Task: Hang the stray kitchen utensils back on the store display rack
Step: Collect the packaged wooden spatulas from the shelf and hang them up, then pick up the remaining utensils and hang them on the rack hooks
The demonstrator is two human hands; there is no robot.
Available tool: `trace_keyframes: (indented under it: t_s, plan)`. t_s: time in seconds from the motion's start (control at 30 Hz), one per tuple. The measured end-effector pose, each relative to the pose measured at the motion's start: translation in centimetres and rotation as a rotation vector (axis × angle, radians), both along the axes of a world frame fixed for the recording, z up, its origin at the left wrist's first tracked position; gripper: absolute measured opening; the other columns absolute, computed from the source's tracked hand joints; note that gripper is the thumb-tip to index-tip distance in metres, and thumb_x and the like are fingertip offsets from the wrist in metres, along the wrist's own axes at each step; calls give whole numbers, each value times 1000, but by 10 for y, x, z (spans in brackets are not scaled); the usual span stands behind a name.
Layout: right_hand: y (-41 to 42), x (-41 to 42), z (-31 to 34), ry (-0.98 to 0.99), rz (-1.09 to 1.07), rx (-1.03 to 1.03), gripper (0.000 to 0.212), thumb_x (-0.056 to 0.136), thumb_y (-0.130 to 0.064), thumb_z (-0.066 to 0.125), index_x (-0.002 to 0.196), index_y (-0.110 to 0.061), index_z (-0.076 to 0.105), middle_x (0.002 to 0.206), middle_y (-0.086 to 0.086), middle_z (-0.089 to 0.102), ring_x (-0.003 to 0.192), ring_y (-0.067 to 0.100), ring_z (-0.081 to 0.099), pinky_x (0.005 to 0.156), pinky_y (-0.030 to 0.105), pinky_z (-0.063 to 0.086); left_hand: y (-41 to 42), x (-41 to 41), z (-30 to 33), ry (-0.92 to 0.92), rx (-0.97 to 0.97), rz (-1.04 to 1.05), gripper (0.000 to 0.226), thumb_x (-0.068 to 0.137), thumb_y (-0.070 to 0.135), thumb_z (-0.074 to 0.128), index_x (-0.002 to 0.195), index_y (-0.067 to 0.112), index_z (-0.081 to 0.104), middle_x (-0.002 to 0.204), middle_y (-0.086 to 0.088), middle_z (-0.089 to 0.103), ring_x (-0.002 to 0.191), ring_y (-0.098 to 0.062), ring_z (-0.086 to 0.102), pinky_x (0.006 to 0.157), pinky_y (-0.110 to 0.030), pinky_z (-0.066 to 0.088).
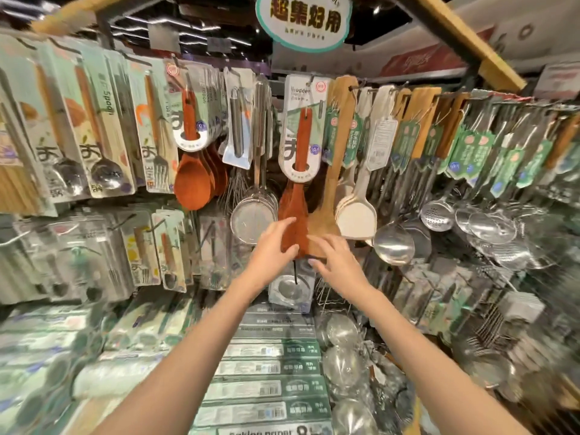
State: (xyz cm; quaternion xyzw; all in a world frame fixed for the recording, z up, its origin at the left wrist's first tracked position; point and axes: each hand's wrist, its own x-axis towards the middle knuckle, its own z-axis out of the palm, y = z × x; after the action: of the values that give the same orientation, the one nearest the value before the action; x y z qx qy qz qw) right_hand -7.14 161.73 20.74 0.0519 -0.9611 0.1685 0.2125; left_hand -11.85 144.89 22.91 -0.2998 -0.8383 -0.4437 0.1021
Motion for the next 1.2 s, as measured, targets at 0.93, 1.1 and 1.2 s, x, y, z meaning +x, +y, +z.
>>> trace_keyframes:
  t_s: [0.93, 1.1, 1.2]
  plan:
    - [214, 267, -189, -492, -281, 68, 72, 93, -54, 41, 150, -22, 12, 158, -4, 11, 145, 15, 7, 119, 40, 8, 184, 208, -189, -178, -418, -113, 65, 89, 35, 59, 145, 24, 27, 155, 2, 21, 144, -17, 14, 118, -41, 13]
    - [286, 302, -205, -577, -298, 128, 71, 94, -52, 41, 150, -21, 9, 157, -4, 15, 144, 14, 13, 118, 42, 12, 237, 249, -206, -222, -413, -100, 64, 88, 37, 59, 144, 25, 30, 153, 2, 27, 143, -16, 18, 118, -40, 14]
    - [303, 297, -216, -577, -290, 95, 71, 93, -53, 41, 150, -20, 13, 155, -3, 20, 143, 16, 15, 118, 43, 14, 252, 251, -220, -267, -408, -97, 64, 89, 36, 58, 145, 27, 28, 154, 4, 24, 144, -13, 14, 118, -35, 8]
